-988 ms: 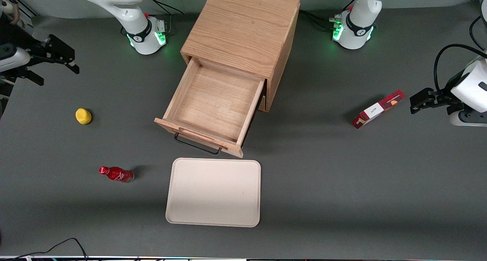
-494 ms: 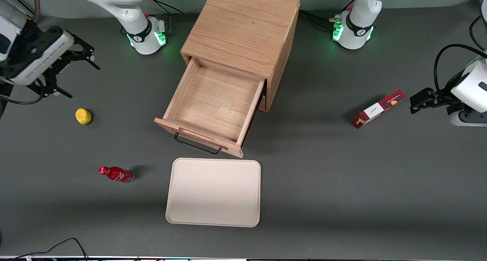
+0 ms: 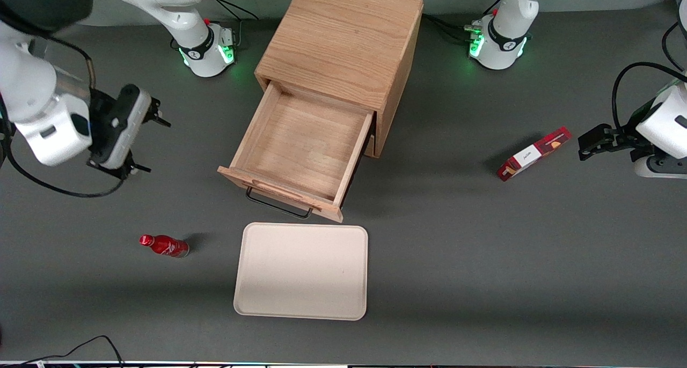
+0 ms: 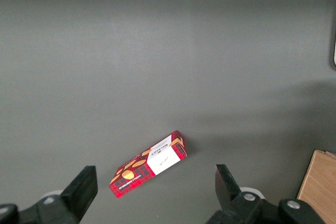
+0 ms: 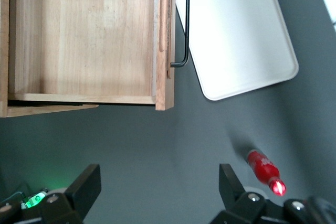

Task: Close top drawer
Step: 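Move the right gripper down toward the open drawer's front panel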

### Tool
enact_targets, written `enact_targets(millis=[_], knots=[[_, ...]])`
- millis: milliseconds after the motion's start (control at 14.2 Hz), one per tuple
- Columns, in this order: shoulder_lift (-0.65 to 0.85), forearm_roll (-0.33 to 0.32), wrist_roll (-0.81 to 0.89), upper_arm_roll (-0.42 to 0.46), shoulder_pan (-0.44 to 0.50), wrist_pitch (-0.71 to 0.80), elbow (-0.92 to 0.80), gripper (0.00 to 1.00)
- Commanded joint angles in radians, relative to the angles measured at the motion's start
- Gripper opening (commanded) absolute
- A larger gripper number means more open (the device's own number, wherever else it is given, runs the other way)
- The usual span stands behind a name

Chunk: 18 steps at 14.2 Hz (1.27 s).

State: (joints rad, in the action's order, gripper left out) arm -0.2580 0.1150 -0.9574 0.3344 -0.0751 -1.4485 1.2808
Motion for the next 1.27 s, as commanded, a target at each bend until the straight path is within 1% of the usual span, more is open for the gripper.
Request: enact_targets(millis=[0,212,353,494,635,776,988,1199], knots=[[-0.183,-0.021,-0.017,0.009,0.020,0.080,-0.210,1.00],[-0.236,-0.021,0.002,0.011,0.026,0.080,-0.224,1.00],[-0.250,-0.017,0.069,0.009,0.034,0.080,-0.225,1.00],[-0.273,-0.017,0.077,0.023,0.035,0.079,-0.228,1.00],[-0.337,-0.017,0.171,0.034,0.052,0.077,-0.294,1.00],[-0.381,-0.018,0.212,0.035,0.058,0.042,-0.331,1.00],[-0.414,-0.018,0.253,0.037,0.075,-0.024,-0.330,1.00],[-0.451,-0.021,0.287,0.037,0.115,-0.065,-0.330,1.00]])
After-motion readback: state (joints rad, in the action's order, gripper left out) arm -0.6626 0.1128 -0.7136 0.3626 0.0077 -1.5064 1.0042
